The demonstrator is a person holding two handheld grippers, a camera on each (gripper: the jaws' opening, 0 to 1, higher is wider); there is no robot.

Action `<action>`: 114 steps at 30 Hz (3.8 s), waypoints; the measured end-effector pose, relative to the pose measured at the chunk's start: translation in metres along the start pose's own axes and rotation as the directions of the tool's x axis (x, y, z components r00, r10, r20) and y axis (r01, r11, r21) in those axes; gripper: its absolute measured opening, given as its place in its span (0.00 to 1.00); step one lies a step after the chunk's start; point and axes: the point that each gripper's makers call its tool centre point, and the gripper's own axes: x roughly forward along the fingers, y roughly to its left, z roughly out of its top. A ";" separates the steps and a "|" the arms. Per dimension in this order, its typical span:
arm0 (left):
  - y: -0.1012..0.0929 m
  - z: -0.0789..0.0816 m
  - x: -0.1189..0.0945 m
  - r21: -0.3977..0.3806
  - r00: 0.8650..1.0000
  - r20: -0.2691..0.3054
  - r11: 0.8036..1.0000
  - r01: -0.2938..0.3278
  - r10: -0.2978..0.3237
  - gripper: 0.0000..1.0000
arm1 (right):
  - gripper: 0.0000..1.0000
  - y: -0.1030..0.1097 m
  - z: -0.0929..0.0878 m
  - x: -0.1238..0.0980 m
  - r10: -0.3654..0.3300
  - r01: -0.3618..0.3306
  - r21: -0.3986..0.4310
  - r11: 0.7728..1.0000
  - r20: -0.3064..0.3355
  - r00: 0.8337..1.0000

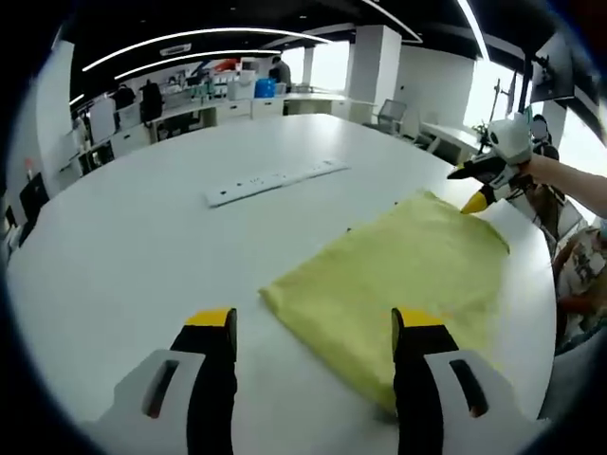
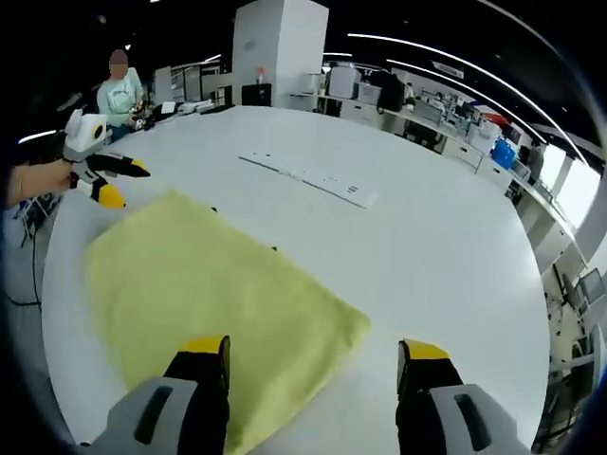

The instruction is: Fold the garment on the visible template until the final outline fits inside the template.

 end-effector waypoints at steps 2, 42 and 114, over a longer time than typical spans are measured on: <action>-0.006 -0.002 -0.006 0.003 1.000 0.001 1.000 0.012 -0.012 0.66 | 0.73 0.006 -0.003 -0.006 0.009 -0.009 -0.012 1.000 -0.005 1.000; -0.078 -0.078 -0.059 -0.044 0.999 0.005 0.998 0.042 -0.042 0.16 | 0.37 0.078 -0.073 -0.071 -0.070 0.071 0.055 0.996 -0.009 0.997; -0.060 -0.106 -0.065 -0.115 1.000 -0.021 0.993 -0.024 0.022 0.00 | 0.00 0.051 -0.108 -0.077 -0.207 0.210 0.103 0.972 -0.042 0.977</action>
